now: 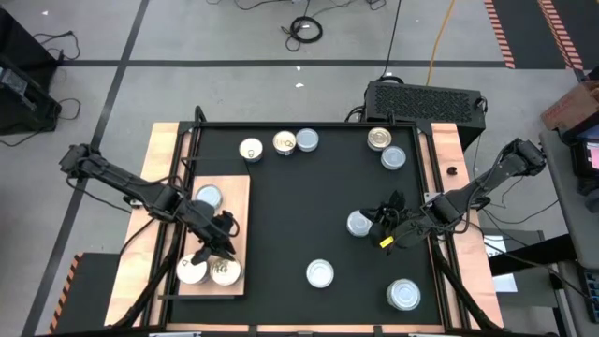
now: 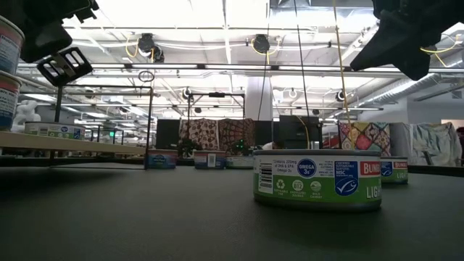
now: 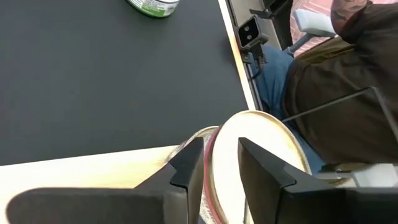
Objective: Stack canned seafood by type on shelf
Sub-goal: Put the blue tuna can aligned with the other blue tuna can on the shelf
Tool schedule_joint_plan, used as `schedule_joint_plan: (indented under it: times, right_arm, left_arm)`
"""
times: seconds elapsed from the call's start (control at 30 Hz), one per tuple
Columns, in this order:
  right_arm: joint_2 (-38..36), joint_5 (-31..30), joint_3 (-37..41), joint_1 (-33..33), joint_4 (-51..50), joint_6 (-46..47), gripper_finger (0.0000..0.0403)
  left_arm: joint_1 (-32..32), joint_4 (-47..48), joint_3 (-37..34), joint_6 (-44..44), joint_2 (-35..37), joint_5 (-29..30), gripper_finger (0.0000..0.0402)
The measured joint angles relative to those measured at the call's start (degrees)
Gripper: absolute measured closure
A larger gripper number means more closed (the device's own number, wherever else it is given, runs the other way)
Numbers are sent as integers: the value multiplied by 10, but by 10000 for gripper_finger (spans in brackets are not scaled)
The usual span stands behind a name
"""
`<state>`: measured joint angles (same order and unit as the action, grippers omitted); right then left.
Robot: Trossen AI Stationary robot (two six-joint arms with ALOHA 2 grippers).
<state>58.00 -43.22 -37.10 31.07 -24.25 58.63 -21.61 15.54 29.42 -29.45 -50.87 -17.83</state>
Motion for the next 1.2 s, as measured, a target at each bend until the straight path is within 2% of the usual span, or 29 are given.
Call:
schedule_joint_plan:
  times: [0.27,0.5,0.6,0.77,0.87,1.1,1.2]
  right_arm:
    - [0,0,0,0,0,0,403]
    - [0,0,0,0,0,0,403]
    - [0,0,0,0,0,0,403]
    - [0,0,0,0,0,-7,403]
    - [0,0,0,0,0,-22,403]
    - [0,-4,0,0,0,-53,403]
    - [0,-2,0,0,0,-70,403]
  left_arm:
    - [18,66,58,30,0,-15,301]
    - [46,80,104,138,0,64,301]
    - [77,81,124,184,0,75,301]
    - [155,84,191,200,-18,75,301]
    - [209,135,263,230,-48,66,301]
    - [384,312,472,269,-190,81,301]
    - [466,373,547,309,-267,65,301]
